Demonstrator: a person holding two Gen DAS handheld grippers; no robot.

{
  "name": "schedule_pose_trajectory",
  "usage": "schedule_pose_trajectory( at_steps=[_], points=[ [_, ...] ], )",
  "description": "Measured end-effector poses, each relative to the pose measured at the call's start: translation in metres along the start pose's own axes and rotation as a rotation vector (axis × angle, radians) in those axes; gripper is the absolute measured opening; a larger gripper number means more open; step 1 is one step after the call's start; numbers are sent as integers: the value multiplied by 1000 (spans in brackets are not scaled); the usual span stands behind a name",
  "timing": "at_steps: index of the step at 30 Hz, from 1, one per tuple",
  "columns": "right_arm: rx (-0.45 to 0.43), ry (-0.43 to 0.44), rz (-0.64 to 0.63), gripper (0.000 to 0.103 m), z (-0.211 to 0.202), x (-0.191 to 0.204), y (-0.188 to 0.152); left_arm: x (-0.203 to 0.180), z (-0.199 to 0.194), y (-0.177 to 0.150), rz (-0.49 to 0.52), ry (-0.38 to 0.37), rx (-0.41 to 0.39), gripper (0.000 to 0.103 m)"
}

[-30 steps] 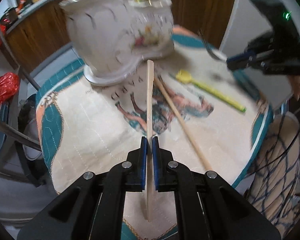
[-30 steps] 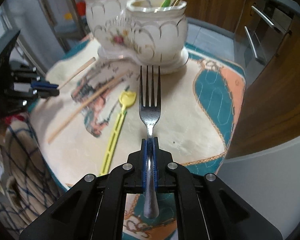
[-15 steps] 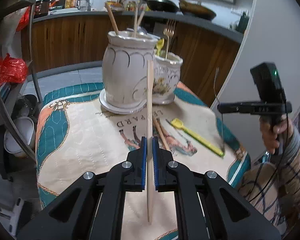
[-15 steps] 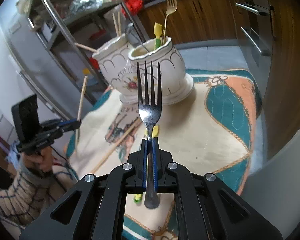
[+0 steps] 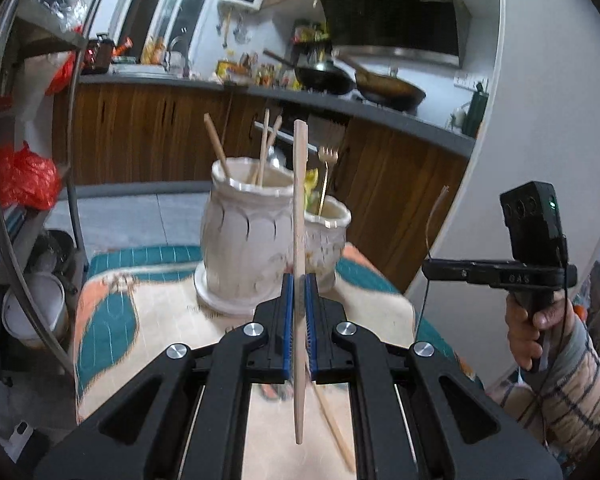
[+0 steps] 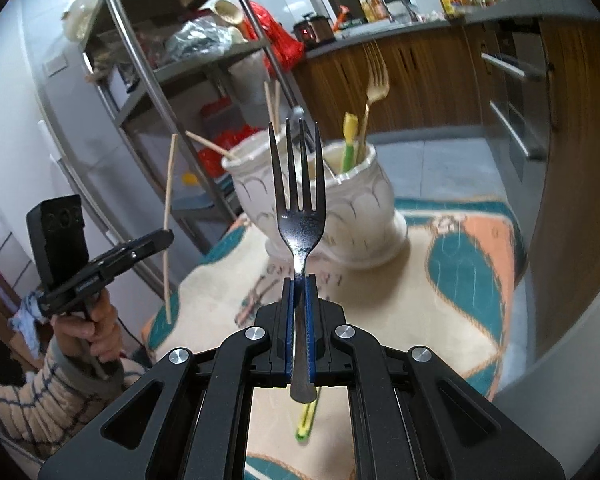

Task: Organize utensils
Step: 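Lift the chopstick with the left tool while the right tool lifts the silver fork toward the holders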

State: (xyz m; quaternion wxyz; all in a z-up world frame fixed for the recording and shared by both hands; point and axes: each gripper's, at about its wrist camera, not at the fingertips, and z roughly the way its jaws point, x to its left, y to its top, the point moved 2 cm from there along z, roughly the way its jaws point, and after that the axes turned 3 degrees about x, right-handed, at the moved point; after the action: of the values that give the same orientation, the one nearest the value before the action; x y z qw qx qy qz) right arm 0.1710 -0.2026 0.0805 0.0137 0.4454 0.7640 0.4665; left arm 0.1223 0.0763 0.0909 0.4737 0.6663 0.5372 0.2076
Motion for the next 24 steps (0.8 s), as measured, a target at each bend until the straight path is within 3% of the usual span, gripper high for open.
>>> schedule_pose_trajectory(
  at_steps=[13, 24],
  points=[
    [-149, 18, -40, 6, -4, 9, 50, -30, 12, 58, 24, 81, -269, 5],
    [-244, 15, -90, 6, -2, 10, 90, -24, 39, 99, 14, 136, -375, 5]
  ],
)
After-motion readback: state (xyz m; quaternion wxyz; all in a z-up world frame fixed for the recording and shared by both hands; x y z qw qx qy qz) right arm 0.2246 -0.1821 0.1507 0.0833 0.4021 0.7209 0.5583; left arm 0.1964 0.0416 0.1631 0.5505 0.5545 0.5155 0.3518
